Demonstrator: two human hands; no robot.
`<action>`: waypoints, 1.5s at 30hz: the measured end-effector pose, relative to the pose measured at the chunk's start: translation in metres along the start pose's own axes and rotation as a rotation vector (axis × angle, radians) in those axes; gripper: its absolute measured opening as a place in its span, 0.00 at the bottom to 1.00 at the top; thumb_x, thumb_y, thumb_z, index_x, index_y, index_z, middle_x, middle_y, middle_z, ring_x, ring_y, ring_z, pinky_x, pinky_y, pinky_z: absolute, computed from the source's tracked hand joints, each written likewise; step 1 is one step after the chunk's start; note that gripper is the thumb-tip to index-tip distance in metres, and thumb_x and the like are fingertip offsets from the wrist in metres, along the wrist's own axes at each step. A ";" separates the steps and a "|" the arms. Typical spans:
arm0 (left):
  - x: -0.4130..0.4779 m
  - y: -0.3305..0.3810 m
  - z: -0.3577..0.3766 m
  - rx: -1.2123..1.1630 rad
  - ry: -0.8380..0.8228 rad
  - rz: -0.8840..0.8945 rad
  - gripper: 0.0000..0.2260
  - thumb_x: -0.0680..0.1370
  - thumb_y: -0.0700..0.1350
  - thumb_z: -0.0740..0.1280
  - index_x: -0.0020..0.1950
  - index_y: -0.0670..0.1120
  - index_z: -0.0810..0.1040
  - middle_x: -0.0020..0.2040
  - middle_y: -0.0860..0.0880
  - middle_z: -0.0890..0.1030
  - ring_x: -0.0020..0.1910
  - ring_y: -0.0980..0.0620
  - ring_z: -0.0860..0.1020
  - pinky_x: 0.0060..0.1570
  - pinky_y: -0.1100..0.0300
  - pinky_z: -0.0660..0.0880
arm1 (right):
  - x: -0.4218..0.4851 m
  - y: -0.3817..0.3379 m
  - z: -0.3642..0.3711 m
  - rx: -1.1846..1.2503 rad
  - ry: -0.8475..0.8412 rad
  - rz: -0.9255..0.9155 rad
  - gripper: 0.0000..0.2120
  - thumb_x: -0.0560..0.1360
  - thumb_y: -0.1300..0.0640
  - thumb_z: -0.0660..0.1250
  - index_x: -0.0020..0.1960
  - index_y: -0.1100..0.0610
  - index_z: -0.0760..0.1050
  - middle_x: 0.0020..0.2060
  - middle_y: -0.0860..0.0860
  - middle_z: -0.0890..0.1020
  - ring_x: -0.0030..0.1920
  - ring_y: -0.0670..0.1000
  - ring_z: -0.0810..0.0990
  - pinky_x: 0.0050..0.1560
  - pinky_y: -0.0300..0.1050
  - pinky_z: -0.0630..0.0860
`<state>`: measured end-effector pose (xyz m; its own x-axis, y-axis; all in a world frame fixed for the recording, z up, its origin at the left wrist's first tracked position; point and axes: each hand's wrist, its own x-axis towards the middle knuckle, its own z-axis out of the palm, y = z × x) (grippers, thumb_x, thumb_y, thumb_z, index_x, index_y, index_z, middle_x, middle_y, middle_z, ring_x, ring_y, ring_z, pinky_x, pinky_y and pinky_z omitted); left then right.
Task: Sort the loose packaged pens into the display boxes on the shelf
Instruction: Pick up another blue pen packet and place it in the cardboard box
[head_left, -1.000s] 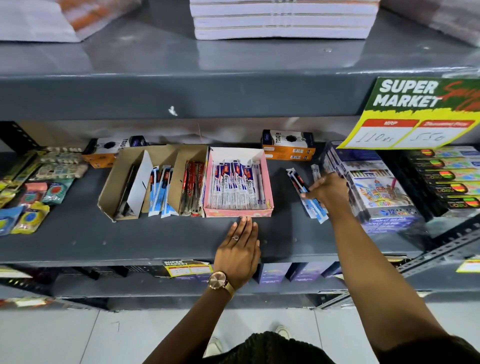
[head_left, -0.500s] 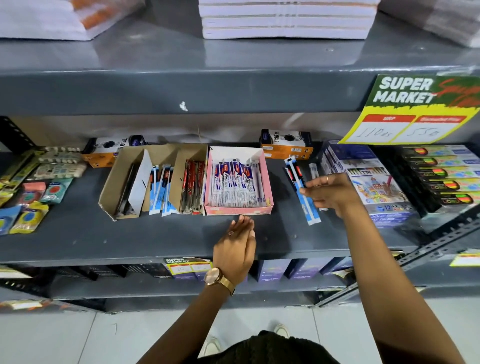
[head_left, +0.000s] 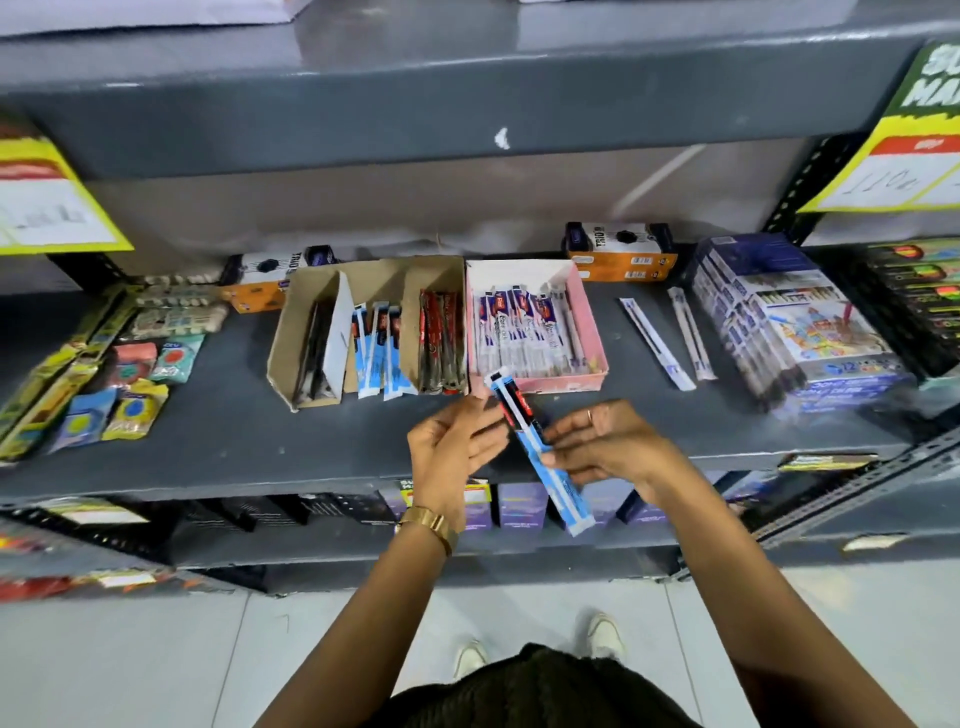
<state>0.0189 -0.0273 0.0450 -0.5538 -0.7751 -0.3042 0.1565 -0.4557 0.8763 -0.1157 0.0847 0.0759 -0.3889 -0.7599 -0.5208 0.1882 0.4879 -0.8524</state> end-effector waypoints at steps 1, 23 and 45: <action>-0.002 0.002 -0.005 0.018 0.001 -0.027 0.06 0.75 0.45 0.70 0.47 0.44 0.83 0.44 0.45 0.86 0.44 0.47 0.85 0.42 0.57 0.82 | -0.001 0.003 0.006 -0.008 -0.009 -0.003 0.09 0.67 0.69 0.74 0.42 0.59 0.79 0.31 0.50 0.84 0.27 0.43 0.82 0.28 0.35 0.79; -0.015 0.009 -0.069 0.021 0.019 -0.089 0.02 0.74 0.37 0.71 0.43 0.43 0.83 0.42 0.44 0.86 0.43 0.46 0.85 0.39 0.60 0.81 | -0.022 0.049 0.069 -0.039 -0.005 0.056 0.13 0.64 0.67 0.77 0.48 0.64 0.82 0.35 0.52 0.87 0.34 0.47 0.85 0.35 0.38 0.81; 0.051 -0.009 -0.156 1.424 0.057 0.944 0.12 0.77 0.44 0.66 0.54 0.40 0.83 0.57 0.42 0.82 0.55 0.41 0.81 0.43 0.48 0.82 | 0.066 -0.076 0.143 -0.338 0.187 -0.341 0.16 0.66 0.64 0.76 0.53 0.60 0.81 0.52 0.55 0.84 0.51 0.49 0.81 0.56 0.43 0.78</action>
<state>0.1168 -0.1305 -0.0367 -0.6713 -0.5544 0.4919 -0.4281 0.8318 0.3533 -0.0265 -0.0638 0.0992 -0.5374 -0.8255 -0.1721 -0.2675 0.3605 -0.8936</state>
